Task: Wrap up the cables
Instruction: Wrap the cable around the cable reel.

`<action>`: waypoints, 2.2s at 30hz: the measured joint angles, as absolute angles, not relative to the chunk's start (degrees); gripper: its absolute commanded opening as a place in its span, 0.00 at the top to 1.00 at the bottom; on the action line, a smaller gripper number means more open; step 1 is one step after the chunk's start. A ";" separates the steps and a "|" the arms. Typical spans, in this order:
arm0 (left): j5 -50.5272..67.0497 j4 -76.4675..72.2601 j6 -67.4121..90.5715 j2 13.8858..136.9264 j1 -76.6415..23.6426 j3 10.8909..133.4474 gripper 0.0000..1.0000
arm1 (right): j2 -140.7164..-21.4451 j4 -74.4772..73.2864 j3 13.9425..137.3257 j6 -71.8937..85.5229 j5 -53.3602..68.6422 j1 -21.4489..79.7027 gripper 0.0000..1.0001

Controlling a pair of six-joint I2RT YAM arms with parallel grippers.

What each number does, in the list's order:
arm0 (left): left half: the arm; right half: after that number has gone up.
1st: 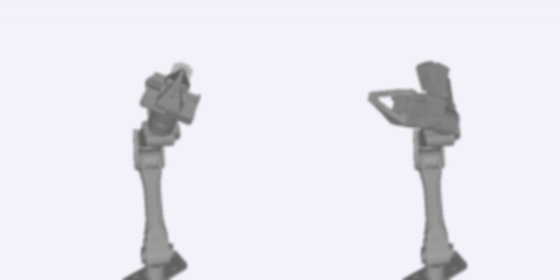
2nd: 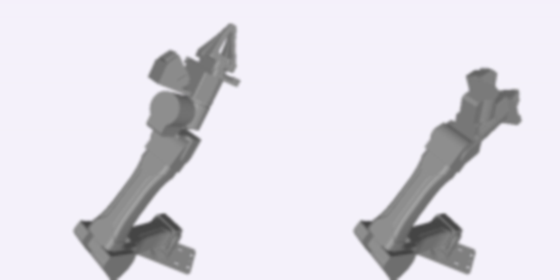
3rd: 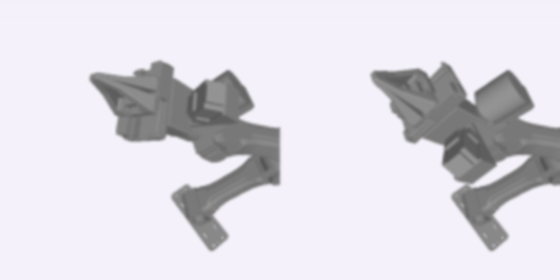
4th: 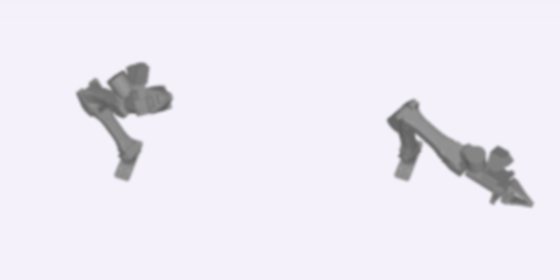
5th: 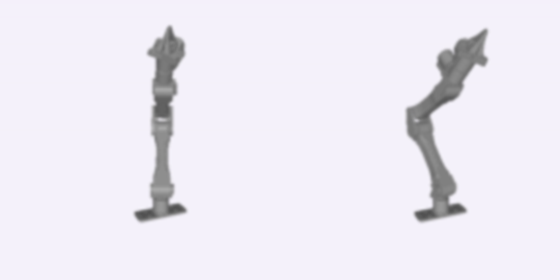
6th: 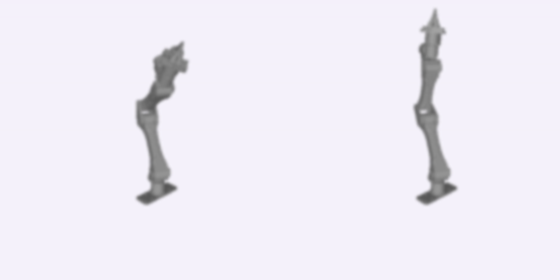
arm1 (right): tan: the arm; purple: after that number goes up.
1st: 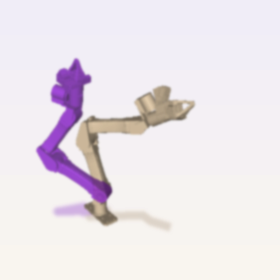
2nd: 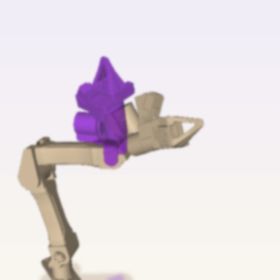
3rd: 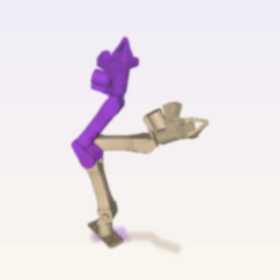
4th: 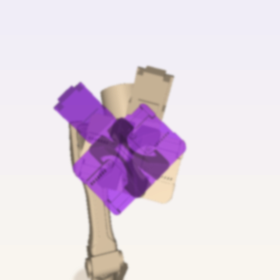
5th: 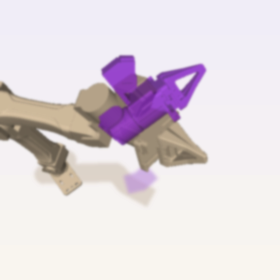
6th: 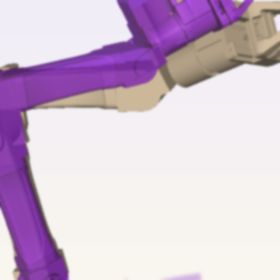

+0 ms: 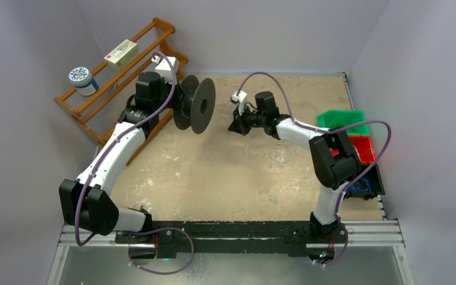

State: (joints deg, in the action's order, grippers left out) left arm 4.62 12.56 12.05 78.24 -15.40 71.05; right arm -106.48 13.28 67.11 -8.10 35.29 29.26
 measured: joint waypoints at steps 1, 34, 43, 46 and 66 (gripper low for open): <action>5.50 12.95 11.73 78.19 -15.38 71.05 1.00 | -106.67 12.40 68.20 -7.92 35.18 27.35 1.00; -4.73 13.67 -6.59 80.12 -27.35 65.65 1.00 | -111.33 9.80 87.72 7.77 73.84 20.47 1.00; -12.16 10.74 -6.76 82.81 -31.00 65.65 1.00 | -111.46 11.14 87.33 10.13 75.79 24.10 1.00; -15.49 9.63 -6.63 83.07 -32.27 65.65 1.00 | -111.46 11.46 87.33 10.09 76.18 24.91 1.00; -17.78 12.71 11.18 88.29 -25.52 70.98 1.00 | -111.46 16.32 76.82 7.40 75.57 34.15 0.83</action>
